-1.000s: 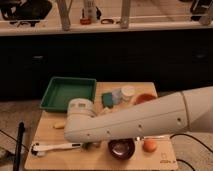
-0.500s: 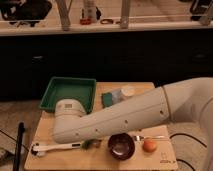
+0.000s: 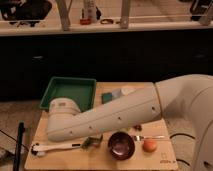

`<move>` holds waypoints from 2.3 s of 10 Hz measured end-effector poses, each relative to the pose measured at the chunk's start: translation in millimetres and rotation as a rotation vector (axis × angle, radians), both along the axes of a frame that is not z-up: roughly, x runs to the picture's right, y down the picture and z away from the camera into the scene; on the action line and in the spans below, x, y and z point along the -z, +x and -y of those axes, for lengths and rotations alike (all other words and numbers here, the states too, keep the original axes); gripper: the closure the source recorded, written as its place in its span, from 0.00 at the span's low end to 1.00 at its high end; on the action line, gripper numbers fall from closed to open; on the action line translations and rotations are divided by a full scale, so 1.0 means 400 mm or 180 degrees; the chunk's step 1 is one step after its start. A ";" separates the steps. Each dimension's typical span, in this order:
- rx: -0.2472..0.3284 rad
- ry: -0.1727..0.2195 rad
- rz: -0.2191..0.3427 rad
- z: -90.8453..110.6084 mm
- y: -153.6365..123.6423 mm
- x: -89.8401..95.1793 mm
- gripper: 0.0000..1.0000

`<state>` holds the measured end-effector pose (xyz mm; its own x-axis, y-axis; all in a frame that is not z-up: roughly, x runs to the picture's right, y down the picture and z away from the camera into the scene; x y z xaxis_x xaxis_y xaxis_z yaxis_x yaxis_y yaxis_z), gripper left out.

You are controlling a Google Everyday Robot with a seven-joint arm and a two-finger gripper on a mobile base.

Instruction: Wipe tray with brush

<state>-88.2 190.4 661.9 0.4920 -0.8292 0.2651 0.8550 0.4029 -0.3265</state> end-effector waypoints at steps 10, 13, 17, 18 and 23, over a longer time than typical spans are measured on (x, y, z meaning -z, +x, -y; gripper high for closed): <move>-0.0836 -0.0237 -0.0133 -0.071 -0.206 -0.094 0.20; -0.1038 -0.0349 0.0005 -0.126 -0.250 -0.125 0.20; -0.1343 -0.0510 0.0100 -0.205 -0.282 -0.152 0.20; -0.1377 -0.0547 0.0144 -0.219 -0.294 -0.159 0.20; -0.1530 -0.0770 0.0424 -0.277 -0.335 -0.214 0.20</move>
<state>-222.2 301.3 747.7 0.7494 -0.4272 0.5059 0.6335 0.6850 -0.3599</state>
